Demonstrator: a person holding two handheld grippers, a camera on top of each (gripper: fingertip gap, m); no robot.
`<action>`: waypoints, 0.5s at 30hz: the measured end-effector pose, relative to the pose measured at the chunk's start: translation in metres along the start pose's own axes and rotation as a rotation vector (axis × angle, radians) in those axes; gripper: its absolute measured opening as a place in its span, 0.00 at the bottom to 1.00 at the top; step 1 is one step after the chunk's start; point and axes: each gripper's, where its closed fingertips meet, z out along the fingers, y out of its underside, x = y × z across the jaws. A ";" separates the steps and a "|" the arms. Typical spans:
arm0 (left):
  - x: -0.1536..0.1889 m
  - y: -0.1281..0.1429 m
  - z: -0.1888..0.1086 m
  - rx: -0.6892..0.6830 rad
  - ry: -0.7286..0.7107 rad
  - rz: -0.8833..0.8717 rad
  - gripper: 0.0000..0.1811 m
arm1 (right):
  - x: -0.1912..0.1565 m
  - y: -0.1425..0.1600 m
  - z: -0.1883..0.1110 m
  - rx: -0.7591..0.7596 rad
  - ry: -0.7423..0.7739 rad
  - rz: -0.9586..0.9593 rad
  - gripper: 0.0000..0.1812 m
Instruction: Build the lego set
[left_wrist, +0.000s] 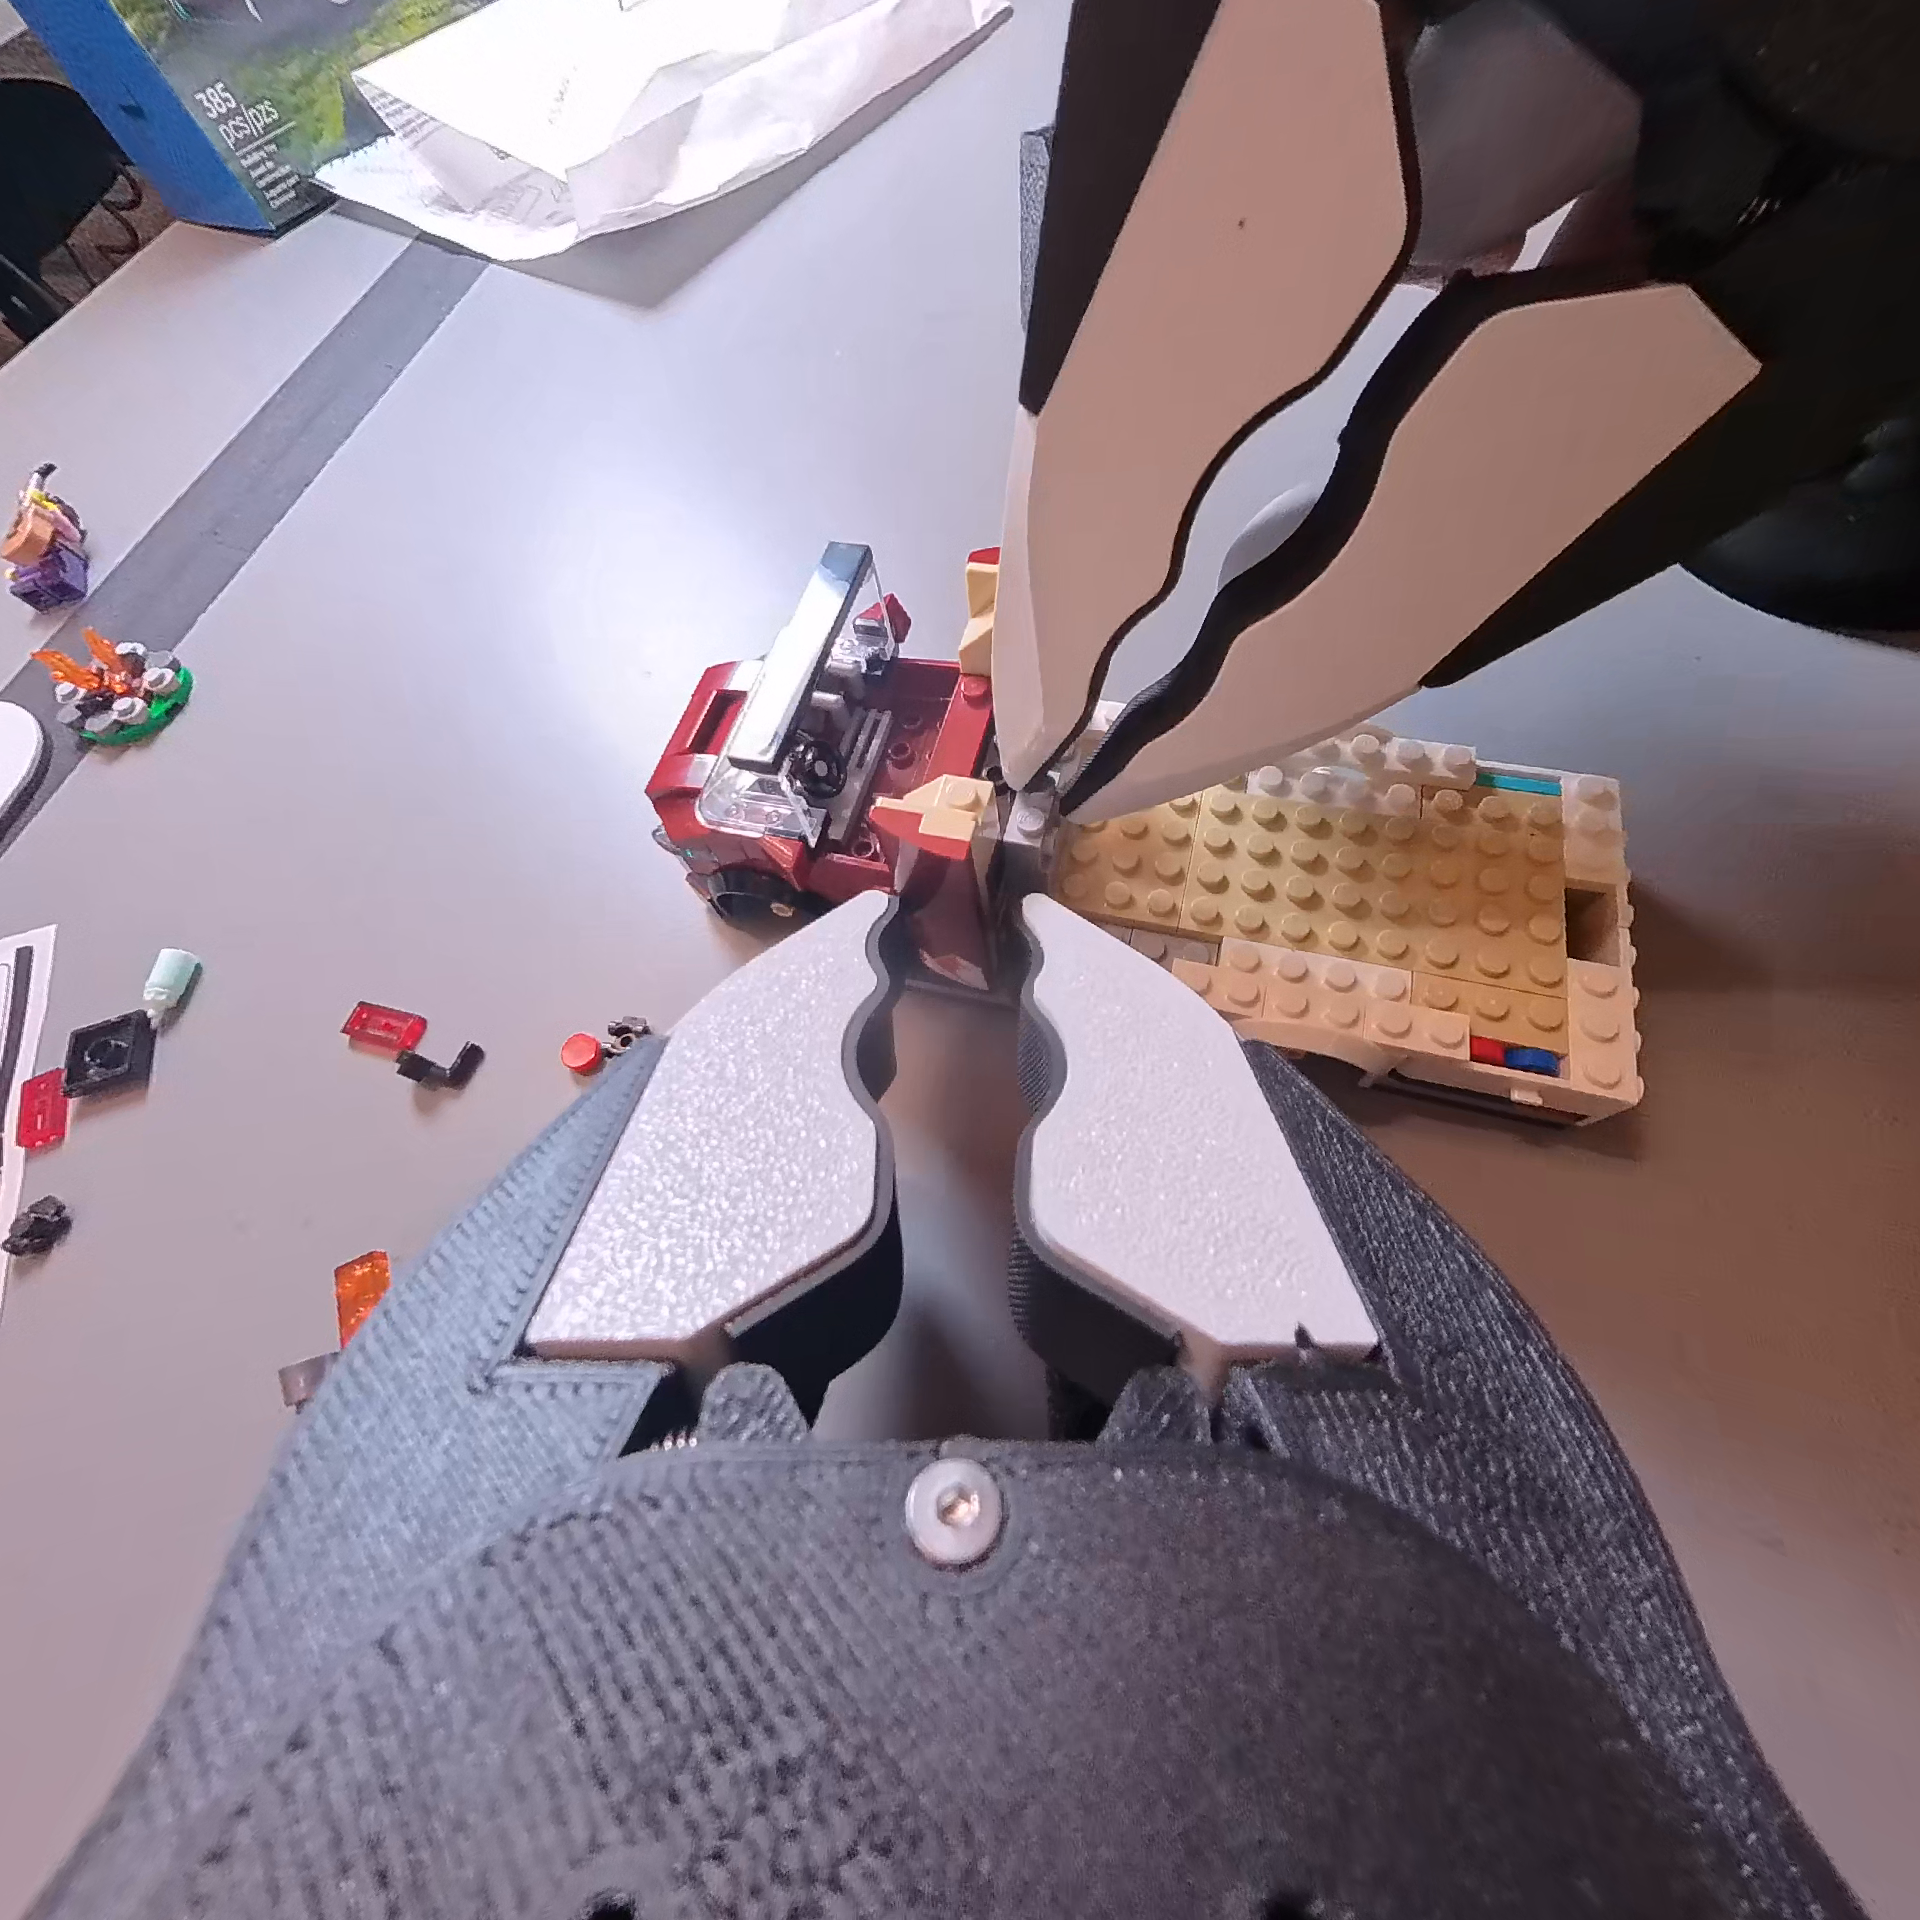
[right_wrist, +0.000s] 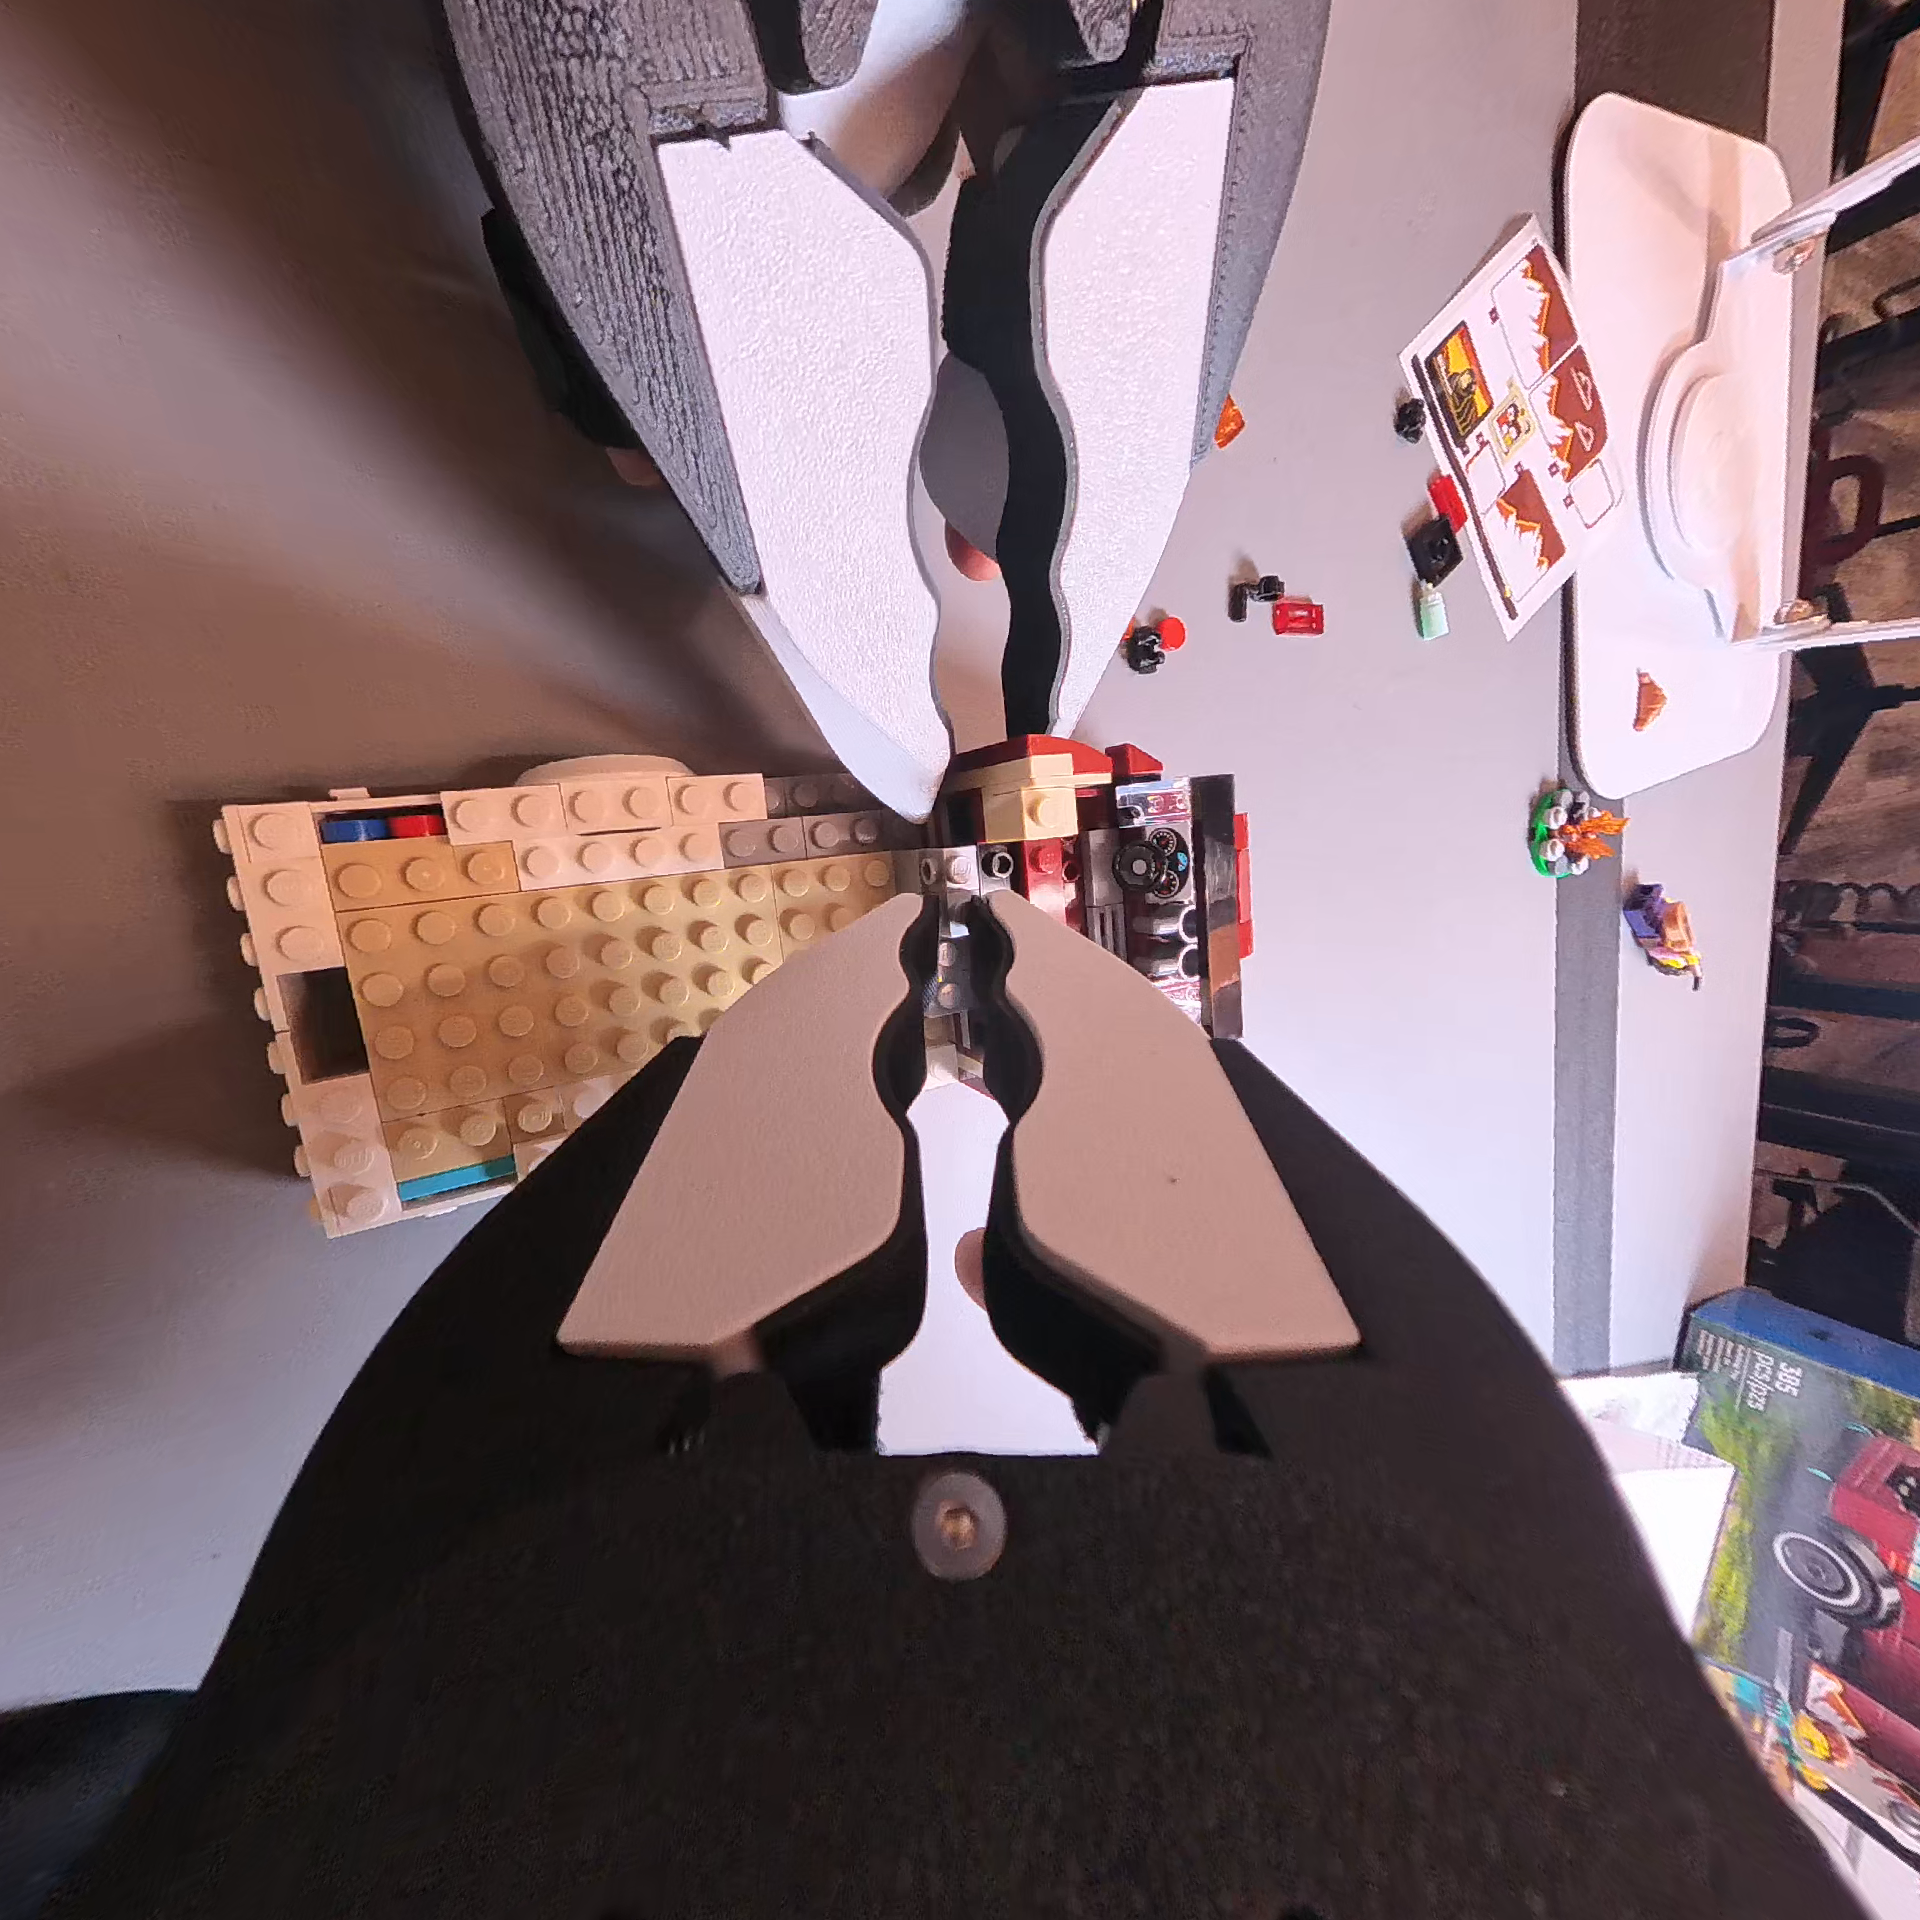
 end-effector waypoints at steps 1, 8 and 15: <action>0.000 0.000 0.000 0.000 -0.001 0.001 0.10 | 0.000 0.000 0.000 0.002 0.003 0.000 0.03; 0.001 0.000 0.000 0.011 0.006 0.012 0.09 | -0.002 -0.001 -0.004 0.076 0.038 0.052 0.09; 0.003 0.001 0.002 0.007 0.014 0.018 0.11 | -0.002 0.004 -0.007 0.092 0.073 0.060 0.05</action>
